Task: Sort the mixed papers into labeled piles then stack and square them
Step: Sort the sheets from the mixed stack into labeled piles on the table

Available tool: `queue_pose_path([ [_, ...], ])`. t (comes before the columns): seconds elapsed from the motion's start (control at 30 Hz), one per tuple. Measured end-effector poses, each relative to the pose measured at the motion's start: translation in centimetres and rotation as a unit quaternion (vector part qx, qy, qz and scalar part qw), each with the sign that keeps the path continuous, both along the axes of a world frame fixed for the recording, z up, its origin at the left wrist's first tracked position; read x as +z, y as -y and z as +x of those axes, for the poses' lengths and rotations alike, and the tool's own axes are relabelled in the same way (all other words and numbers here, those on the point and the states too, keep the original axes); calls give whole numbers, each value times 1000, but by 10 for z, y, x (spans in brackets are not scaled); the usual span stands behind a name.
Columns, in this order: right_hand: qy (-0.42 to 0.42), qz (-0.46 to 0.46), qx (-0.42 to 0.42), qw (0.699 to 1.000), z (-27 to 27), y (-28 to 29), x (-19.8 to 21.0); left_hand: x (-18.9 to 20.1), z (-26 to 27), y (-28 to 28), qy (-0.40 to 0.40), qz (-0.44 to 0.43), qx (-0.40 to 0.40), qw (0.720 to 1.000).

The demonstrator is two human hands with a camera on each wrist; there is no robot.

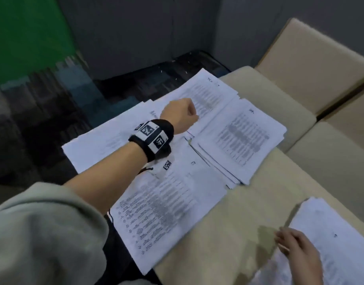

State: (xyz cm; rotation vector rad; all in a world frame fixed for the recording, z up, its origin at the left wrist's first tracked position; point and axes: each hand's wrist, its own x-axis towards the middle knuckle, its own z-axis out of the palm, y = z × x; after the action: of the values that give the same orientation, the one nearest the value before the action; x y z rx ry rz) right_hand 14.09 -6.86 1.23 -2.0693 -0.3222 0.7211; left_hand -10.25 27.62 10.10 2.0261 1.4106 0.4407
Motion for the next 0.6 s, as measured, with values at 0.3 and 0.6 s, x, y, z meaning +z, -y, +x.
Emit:
queue_pose_path([
  [0.3, 114, -206, -143, 961, 104, 151, -11, -26, 202, 211, 70, -150, -190, 968],
  [0.6, 41, -203, -138, 968, 109, 194, -37, -112, 231, 323, -136, -152, -232, 951],
])
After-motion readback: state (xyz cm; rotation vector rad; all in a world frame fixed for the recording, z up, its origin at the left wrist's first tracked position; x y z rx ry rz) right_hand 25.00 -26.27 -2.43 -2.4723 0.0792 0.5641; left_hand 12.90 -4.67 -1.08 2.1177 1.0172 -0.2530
